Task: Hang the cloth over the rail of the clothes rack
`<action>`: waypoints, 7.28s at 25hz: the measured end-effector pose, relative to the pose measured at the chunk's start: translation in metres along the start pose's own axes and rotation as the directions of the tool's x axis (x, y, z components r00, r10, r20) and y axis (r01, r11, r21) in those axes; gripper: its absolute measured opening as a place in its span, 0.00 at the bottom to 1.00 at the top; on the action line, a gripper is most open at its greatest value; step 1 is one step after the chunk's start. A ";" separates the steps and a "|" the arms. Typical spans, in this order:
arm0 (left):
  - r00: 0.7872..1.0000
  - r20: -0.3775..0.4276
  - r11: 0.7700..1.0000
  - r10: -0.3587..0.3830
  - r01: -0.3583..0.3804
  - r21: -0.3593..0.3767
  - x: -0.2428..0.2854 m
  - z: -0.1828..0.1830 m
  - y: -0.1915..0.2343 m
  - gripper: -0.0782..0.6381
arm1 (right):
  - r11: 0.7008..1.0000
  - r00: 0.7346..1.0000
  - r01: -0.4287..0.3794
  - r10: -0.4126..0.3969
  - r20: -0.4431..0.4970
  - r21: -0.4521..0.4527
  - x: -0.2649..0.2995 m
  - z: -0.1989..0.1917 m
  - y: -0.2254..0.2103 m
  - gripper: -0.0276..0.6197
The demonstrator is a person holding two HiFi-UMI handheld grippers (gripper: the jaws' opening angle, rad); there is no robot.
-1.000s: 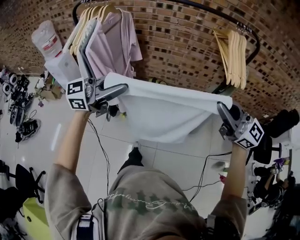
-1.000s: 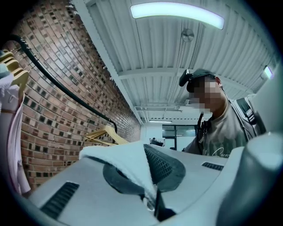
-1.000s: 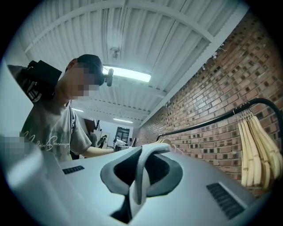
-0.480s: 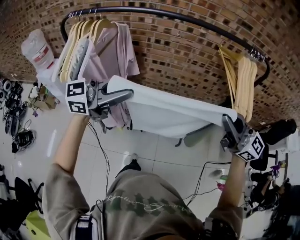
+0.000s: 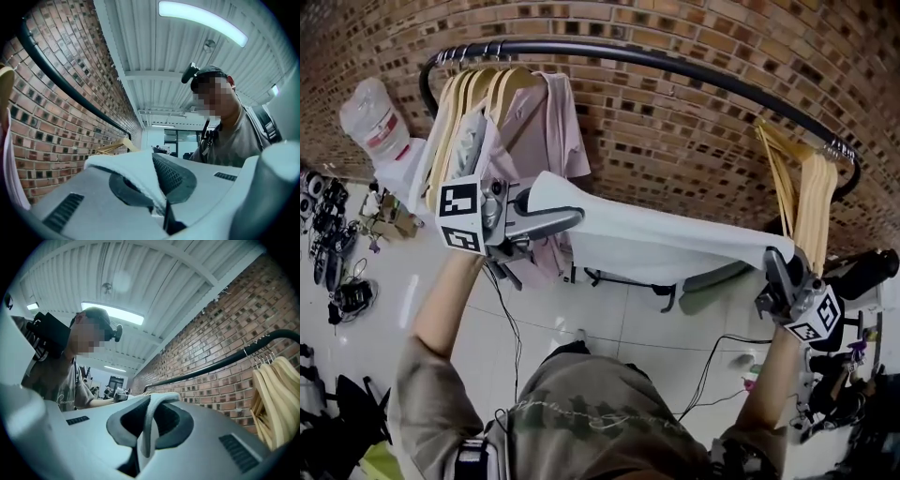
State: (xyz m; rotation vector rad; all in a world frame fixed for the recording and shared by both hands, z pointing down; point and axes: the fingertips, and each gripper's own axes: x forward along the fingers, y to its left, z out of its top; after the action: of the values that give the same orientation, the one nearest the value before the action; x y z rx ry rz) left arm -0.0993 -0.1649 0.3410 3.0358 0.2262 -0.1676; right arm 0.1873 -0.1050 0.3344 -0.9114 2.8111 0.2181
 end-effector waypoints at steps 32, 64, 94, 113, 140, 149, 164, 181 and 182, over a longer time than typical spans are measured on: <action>0.997 0.007 0.991 0.083 -0.083 0.105 0.033 0.143 0.058 0.13 | 0.986 0.987 -0.156 0.157 0.015 -0.065 0.050 0.132 -0.091 0.07; 0.965 0.056 0.954 0.256 -0.261 0.148 0.050 0.298 0.170 0.13 | 0.983 0.993 -0.102 0.108 0.036 -0.155 0.137 0.247 -0.204 0.07; 0.946 0.061 0.947 0.318 -0.320 0.036 0.059 0.319 0.273 0.13 | 0.992 0.997 -0.063 0.067 0.035 -0.113 0.179 0.251 -0.305 0.07; 0.940 -0.033 0.928 0.338 -0.339 -0.156 0.055 0.213 0.348 0.13 | 0.997 0.986 0.037 -0.025 -0.167 0.069 0.183 0.139 -0.370 0.07; 0.942 -0.229 0.954 0.245 -0.276 -0.117 0.076 0.165 0.323 0.65 | 0.980 0.949 0.060 0.003 -0.315 0.190 0.182 0.102 -0.355 0.07; 0.969 -0.154 0.958 0.194 -0.221 -0.181 0.078 0.176 0.310 0.65 | 0.987 0.913 0.077 -0.012 -0.409 0.143 0.178 0.086 -0.352 0.07; 0.963 -0.259 0.995 0.077 -0.090 -0.037 0.095 0.165 0.279 0.65 | 0.969 0.922 0.056 0.043 -0.385 0.240 0.177 0.085 -0.342 0.08; 0.962 -0.265 0.996 0.064 -0.076 -0.035 0.094 0.164 0.276 0.65 | 0.935 0.862 -0.066 0.229 -0.451 0.348 0.188 0.065 -0.301 0.33; 0.962 -0.265 0.996 0.067 -0.078 -0.034 0.094 0.164 0.277 0.65 | 0.937 0.861 -0.062 0.225 -0.457 0.345 0.188 0.064 -0.302 0.33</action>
State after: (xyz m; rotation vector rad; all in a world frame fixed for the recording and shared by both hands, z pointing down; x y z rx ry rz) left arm 0.0183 -0.4403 0.1913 3.0085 0.1344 0.2455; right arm 0.2238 -0.4410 0.2070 -0.7586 3.2347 -0.5193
